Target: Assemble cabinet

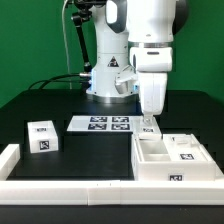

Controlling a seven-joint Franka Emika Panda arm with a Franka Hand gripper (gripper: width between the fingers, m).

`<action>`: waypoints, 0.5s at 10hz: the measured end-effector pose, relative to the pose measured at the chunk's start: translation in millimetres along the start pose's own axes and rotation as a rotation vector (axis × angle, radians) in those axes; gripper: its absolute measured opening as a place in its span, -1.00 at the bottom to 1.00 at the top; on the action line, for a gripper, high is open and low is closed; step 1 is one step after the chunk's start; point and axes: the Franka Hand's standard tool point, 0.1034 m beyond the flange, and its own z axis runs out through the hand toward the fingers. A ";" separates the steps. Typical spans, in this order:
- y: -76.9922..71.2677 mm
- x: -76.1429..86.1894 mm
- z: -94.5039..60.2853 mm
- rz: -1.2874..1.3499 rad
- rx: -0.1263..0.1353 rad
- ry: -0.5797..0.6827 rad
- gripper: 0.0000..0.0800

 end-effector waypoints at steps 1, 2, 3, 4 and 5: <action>-0.8 -1.2 1.2 -0.011 -0.010 0.007 -0.83; -0.4 -1.1 1.0 -0.009 -0.011 0.007 -0.83; -0.4 -1.1 1.0 -0.009 -0.011 0.007 -0.83; -0.4 -1.1 1.0 -0.009 -0.011 0.007 -0.83; -0.2 -1.2 1.0 -0.010 -0.010 0.007 -0.83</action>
Offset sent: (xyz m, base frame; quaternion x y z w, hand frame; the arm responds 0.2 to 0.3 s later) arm 0.0000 0.0000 0.0000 0.0000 0.0000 0.0000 1.0000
